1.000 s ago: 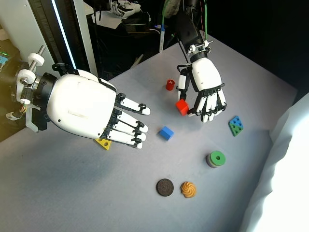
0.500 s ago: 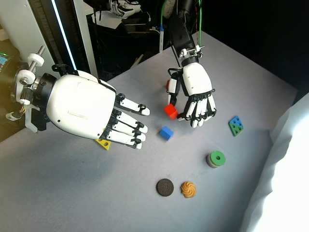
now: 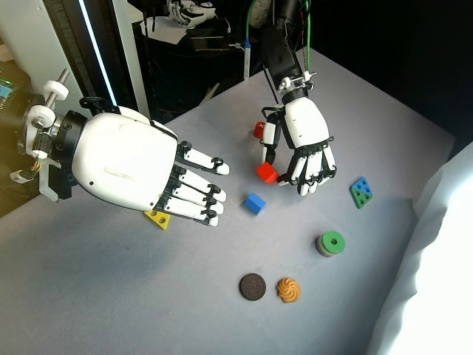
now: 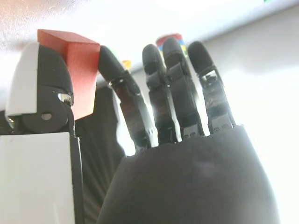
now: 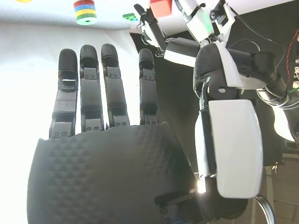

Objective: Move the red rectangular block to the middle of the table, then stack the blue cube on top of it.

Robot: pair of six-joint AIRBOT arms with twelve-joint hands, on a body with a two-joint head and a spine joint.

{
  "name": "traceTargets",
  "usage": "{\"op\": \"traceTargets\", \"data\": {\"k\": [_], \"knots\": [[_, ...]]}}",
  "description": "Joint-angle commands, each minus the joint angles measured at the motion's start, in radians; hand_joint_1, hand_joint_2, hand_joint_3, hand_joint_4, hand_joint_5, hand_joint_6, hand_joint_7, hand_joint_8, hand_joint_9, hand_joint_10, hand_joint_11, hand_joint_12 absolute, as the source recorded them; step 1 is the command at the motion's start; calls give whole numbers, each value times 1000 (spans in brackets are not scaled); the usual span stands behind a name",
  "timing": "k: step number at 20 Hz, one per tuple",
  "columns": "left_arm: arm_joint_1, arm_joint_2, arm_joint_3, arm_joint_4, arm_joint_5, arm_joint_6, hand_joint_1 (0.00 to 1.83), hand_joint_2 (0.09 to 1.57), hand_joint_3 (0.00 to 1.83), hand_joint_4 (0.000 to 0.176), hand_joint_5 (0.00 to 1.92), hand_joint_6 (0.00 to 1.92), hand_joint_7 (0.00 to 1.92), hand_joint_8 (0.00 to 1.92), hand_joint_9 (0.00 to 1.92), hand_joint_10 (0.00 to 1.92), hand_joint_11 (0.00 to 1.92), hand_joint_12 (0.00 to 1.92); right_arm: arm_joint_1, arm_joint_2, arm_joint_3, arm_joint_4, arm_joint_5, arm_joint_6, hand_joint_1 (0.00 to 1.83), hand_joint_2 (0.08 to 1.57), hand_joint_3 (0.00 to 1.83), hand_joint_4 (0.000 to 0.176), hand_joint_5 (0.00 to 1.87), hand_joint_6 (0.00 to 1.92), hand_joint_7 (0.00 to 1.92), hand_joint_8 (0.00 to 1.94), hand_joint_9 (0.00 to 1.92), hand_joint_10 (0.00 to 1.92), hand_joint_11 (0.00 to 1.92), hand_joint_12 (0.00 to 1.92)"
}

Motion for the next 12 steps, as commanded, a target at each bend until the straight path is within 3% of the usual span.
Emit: {"op": "traceTargets", "data": {"k": [1,2,3,5,6,7,8,11,12], "knots": [[-1,11,3,41,-74,-6,1073,1084,1,63,1039,884,635,2,519,3,25,1102,12,10,0,8,101,5,396,1168,1,0,297,1,303,1,272,2,0,653],[0,12,3,40,-74,-6,1073,1085,0,63,1039,885,626,0,505,0,4,1111,12,10,0,8,101,5,391,1169,2,0,296,0,304,1,270,1,0,647],[3,14,4,34,-75,-6,1069,1084,0,77,1040,883,627,1,507,2,0,1099,12,10,0,8,99,5,398,1166,0,0,295,0,302,0,267,0,0,645],[14,14,7,19,-89,-13,1078,1085,1,48,1039,886,643,3,535,8,50,1102,13,10,0,8,98,5,390,1167,1,0,294,0,293,0,269,1,0,644],[23,14,9,15,-90,-21,1077,1084,0,56,1042,881,648,3,540,8,57,1095,13,10,0,8,98,5,398,1164,0,0,291,0,288,0,262,0,0,638],[31,14,10,14,-91,-30,1071,1082,0,75,1045,875,656,4,548,8,57,1091,13,10,0,8,98,5,413,1161,0,0,309,4,308,5,280,6,0,672],[45,13,10,14,-97,-44,1071,1082,0,75,1046,873,642,1,524,2,29,1084,14,10,0,8,97,5,429,1155,0,0,310,4,308,3,279,5,0,674],[76,13,9,14,-106,-67,1078,1088,1,41,1032,897,639,1,523,1,34,1108,15,10,-1,8,97,5,423,1159,0,0,302,1,294,2,268,3,0,671],[83,13,9,14,-109,-71,1038,1117,4,90,963,1004,630,2,520,0,34,1121,15,10,-1,8,97,5,431,1158,0,0,301,1,292,1,268,3,0,677]]}}
